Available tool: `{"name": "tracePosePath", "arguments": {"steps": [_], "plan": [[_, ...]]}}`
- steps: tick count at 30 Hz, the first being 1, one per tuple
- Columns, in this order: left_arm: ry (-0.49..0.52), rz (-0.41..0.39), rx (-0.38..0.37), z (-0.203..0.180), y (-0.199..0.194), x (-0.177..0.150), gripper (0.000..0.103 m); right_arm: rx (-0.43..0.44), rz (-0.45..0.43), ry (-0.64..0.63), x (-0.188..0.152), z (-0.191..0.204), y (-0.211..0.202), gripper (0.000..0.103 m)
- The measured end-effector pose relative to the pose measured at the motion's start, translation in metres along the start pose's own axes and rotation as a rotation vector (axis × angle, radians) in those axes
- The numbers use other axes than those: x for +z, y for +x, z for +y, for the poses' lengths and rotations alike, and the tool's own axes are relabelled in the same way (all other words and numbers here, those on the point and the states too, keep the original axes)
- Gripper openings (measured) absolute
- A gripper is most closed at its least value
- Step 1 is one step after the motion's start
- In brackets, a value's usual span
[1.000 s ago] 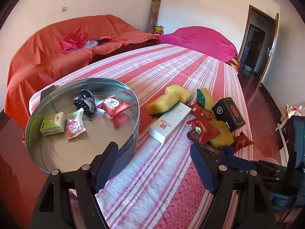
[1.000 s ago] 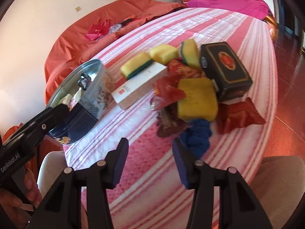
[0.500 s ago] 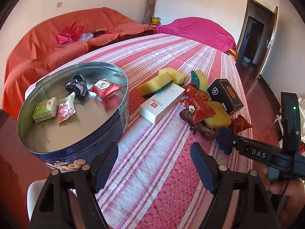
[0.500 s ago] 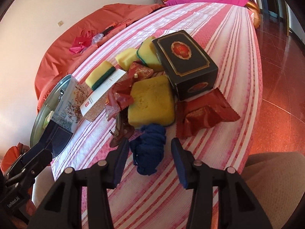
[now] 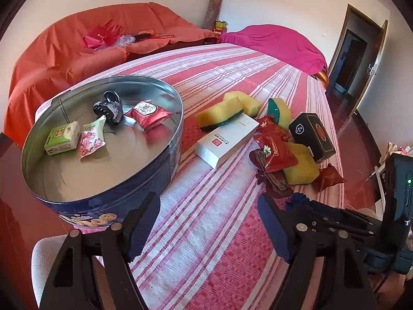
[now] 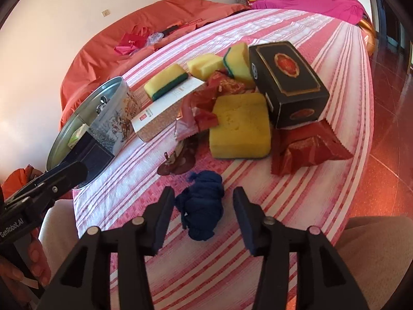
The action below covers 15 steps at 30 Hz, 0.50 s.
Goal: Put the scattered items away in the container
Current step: 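Grasp the brown hair clip with the left gripper while the right gripper grasps the blue knitted item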
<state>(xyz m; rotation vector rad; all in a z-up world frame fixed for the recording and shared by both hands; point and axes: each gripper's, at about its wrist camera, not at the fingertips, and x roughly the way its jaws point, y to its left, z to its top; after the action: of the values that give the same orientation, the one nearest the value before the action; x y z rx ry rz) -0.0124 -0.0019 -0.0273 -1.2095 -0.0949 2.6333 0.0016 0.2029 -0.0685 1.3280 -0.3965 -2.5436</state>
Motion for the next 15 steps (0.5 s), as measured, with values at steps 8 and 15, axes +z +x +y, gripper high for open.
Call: {"name": "tracePosePath", "arguments": {"steps": [8,15], "plan": [[0.068,0.072,-0.067,-0.036,0.024,0.016,0.080,-0.047,-0.018,-0.026,0.000,0.001,-0.003,0.035],[0.120,0.175,-0.128,-0.065,0.060,0.031,0.080,-0.069,-0.047,0.117,0.002,-0.037,-0.011,0.035]]}}
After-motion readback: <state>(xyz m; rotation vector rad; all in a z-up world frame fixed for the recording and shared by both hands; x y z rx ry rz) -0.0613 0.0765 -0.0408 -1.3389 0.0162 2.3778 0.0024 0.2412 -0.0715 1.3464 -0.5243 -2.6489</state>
